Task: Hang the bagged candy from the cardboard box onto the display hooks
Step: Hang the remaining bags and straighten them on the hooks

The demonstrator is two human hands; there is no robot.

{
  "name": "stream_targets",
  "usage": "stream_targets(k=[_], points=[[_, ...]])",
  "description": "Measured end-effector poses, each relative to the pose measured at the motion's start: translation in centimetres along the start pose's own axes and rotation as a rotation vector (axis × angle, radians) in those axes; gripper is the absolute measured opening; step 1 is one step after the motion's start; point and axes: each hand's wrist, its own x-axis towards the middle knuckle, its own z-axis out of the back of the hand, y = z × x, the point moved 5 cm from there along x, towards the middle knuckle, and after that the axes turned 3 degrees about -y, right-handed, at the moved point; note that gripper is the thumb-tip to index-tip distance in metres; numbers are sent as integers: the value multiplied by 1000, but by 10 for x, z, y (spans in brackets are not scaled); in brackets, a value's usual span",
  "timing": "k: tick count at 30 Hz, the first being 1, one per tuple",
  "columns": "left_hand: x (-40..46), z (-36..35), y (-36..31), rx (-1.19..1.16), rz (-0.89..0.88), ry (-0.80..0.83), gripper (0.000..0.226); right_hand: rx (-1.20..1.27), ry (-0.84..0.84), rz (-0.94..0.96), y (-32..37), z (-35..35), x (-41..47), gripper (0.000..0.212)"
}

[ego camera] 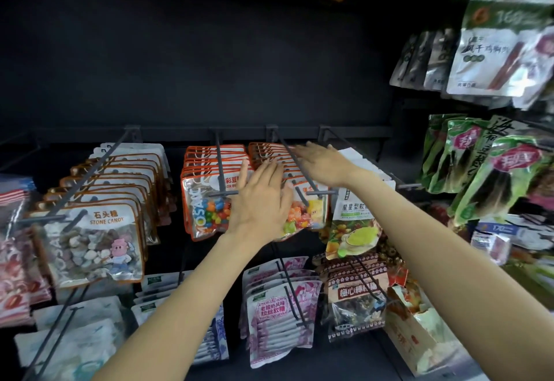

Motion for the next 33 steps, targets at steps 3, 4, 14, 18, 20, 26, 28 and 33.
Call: stream_targets(k=[3,4,14,18,20,26,28,33], points=[[0,3,-3,8,5,32,54,-94,97,24,6,-3,-6,51],[0,4,-4,10,9,45,54,-80,97,15,6,-3,-7,51],[2,10,-6,26,11,95,55,-40,135,-47,7,-4,-10,55],[8,12,-5,22,15,93,55,-15,128,-51,6,-6,-10,57],[10,13,-5,15,16,90,55,-15,126,-48,6,-7,-10,58],[17,11,-3,-7,45,108,52,9,135,-49,5,-8,-7,56],[20,12,0,-39,83,107,52,49,99,-62,3,1,-7,53],[29,14,4,-151,162,91,52,-48,-84,-86,-14,33,-10,43]])
